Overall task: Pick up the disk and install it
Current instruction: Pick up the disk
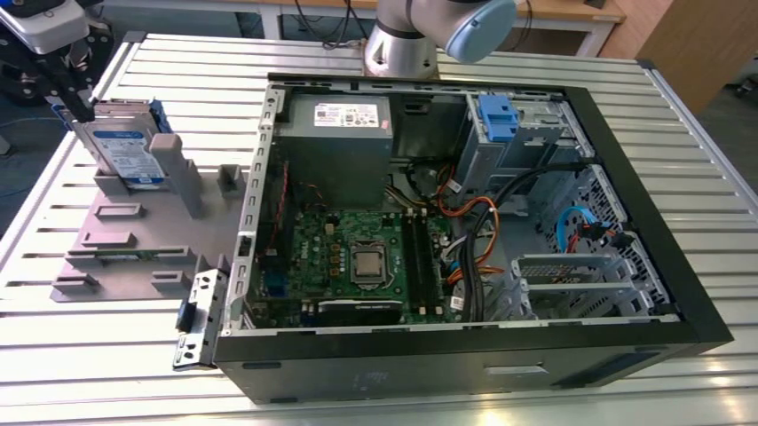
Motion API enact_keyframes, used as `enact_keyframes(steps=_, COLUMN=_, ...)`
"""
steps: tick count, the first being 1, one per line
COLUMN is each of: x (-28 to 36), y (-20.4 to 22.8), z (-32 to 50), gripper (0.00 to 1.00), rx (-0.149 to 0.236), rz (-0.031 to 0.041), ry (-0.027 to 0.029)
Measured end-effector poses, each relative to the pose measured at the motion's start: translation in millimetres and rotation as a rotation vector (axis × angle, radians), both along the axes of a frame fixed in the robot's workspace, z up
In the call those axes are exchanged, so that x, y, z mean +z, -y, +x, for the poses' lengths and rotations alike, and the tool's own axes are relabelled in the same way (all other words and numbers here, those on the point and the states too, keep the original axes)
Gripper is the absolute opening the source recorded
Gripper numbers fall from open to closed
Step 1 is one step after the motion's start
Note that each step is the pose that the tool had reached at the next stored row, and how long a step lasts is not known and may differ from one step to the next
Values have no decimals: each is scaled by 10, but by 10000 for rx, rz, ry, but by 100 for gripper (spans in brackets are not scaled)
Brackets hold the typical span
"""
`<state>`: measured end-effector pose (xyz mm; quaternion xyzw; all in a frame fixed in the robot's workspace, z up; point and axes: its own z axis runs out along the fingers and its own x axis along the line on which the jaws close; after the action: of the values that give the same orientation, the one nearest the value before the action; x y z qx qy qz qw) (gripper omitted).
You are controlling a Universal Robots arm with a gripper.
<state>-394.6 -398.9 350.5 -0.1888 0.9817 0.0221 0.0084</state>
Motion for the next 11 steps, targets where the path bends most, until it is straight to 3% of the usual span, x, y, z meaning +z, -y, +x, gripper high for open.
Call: enact_keyframes(steps=11, x=0, y=0, z=0, gripper=10, rx=509, rz=1, ry=0)
